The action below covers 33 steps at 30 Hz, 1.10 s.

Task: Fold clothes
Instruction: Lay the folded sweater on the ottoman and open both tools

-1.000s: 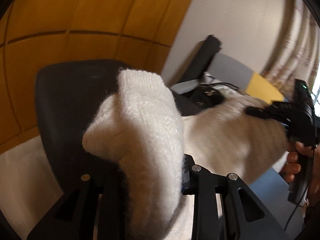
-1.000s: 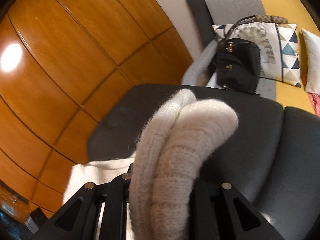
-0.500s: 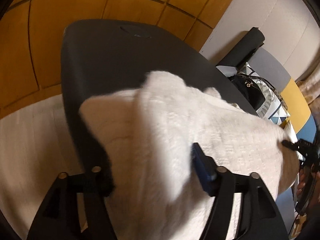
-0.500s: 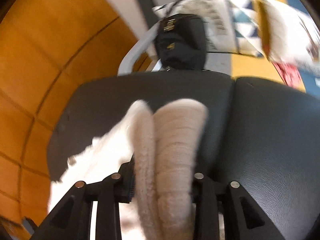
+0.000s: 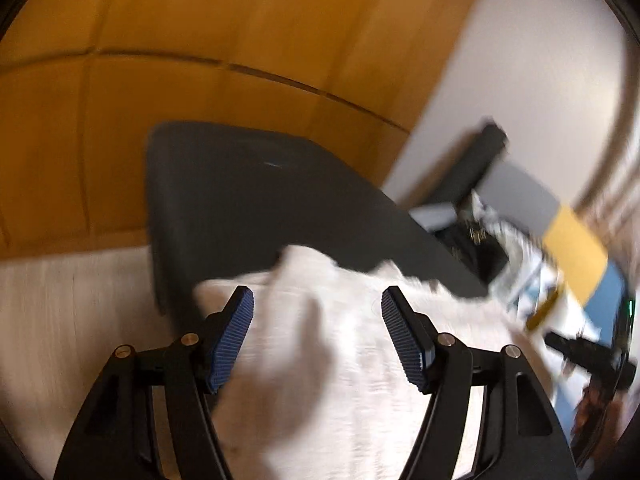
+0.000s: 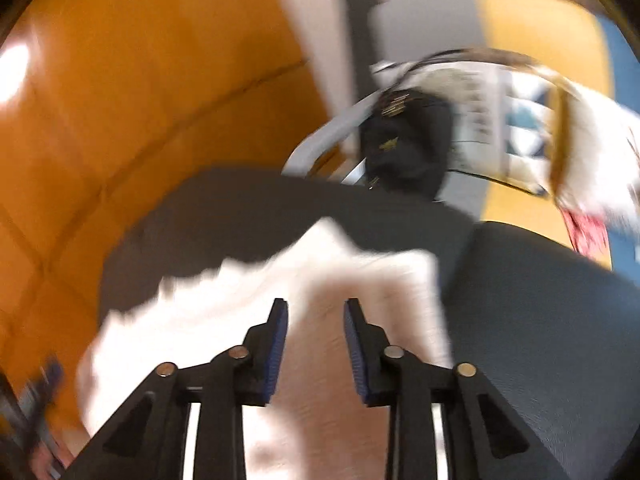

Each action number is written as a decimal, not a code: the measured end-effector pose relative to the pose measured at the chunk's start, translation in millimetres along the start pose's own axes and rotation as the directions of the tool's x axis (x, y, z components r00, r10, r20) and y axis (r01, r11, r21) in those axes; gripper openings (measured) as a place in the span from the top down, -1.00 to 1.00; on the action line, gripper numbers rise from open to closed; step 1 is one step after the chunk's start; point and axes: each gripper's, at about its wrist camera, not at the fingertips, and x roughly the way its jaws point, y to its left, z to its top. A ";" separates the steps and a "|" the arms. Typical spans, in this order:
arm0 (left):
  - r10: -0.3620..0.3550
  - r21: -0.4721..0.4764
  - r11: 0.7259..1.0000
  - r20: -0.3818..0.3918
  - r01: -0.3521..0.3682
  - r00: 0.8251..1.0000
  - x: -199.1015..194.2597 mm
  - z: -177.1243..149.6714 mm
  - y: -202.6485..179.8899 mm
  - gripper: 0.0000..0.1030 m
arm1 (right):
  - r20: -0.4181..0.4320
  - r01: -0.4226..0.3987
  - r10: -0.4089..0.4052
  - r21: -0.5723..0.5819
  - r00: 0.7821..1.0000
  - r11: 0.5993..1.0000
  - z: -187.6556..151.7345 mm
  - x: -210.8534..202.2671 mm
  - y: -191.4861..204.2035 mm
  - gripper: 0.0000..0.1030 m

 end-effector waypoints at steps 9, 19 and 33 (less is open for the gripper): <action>0.282 0.341 0.912 -0.114 -0.229 0.953 79.2 -34.1 -27.2 -0.38 | -0.128 0.123 -0.129 -0.055 0.983 0.991 -7.5 67.6 15.3 0.44; 0.359 0.340 0.891 -0.119 -0.302 0.926 121.6 -19.0 -25.2 -0.60 | -0.044 0.348 -0.350 -0.049 0.936 0.936 8.0 93.2 40.7 0.43; 0.350 0.324 0.895 -0.086 -0.306 0.933 114.2 -20.2 -26.0 -0.61 | -0.022 0.334 -0.341 0.276 0.940 0.901 -23.5 36.5 -20.7 0.44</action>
